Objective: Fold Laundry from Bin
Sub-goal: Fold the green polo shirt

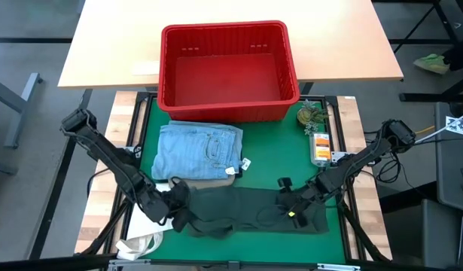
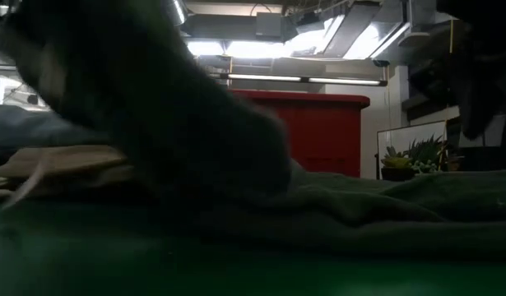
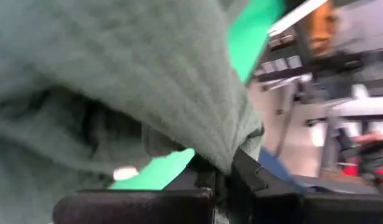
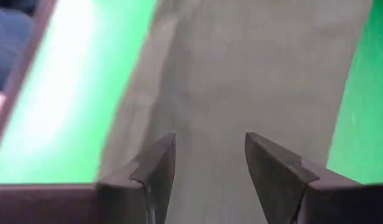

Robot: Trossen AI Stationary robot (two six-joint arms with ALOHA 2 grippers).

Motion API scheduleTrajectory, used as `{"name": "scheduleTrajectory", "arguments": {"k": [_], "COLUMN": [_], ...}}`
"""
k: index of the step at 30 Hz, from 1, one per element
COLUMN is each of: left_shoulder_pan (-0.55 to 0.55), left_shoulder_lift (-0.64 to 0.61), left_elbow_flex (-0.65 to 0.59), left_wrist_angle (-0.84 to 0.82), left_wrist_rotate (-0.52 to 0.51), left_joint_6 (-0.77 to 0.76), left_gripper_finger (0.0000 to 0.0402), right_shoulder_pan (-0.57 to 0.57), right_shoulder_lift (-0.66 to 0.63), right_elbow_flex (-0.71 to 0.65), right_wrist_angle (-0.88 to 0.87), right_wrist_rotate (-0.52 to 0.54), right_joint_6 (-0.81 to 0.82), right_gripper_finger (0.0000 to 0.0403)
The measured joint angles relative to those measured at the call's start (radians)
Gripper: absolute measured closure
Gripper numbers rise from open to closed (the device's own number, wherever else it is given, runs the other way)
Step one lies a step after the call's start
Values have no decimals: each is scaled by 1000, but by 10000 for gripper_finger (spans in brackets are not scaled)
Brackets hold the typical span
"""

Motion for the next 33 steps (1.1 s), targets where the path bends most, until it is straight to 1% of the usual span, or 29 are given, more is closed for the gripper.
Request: {"name": "scheduleTrajectory", "arguments": {"k": [5,8,12,15,17,20,21,23,27,33], "left_shoulder_pan": [42,83,145,184,204,229,237,247,253,253], "left_shoulder_lift": [0,0,0,0,7,26,34,46,61,62], "left_elbow_flex": [0,0,0,0,0,0,1,1,1,1], "left_wrist_angle": [161,234,309,356,383,423,439,444,451,465], "left_wrist_rotate": [-12,-10,24,61,76,116,133,159,191,192], "left_joint_6": [129,206,285,337,363,398,406,421,427,455], "left_gripper_finger": [397,397,397,397,397,397,397,397,398,398], "right_shoulder_pan": [0,0,0,0,0,1,1,0,0,0], "right_shoulder_lift": [0,0,-15,-51,-77,-86,-80,-47,51,180], "right_elbow_flex": [0,0,0,0,0,0,0,0,0,0], "right_wrist_angle": [117,162,191,190,191,191,190,202,264,350], "right_wrist_rotate": [6,-8,-12,-10,15,97,126,153,154,173], "right_joint_6": [-7,-8,-8,-20,-34,-34,-33,-33,-32,-31], "right_gripper_finger": [207,207,207,207,207,207,207,207,207,207]}}
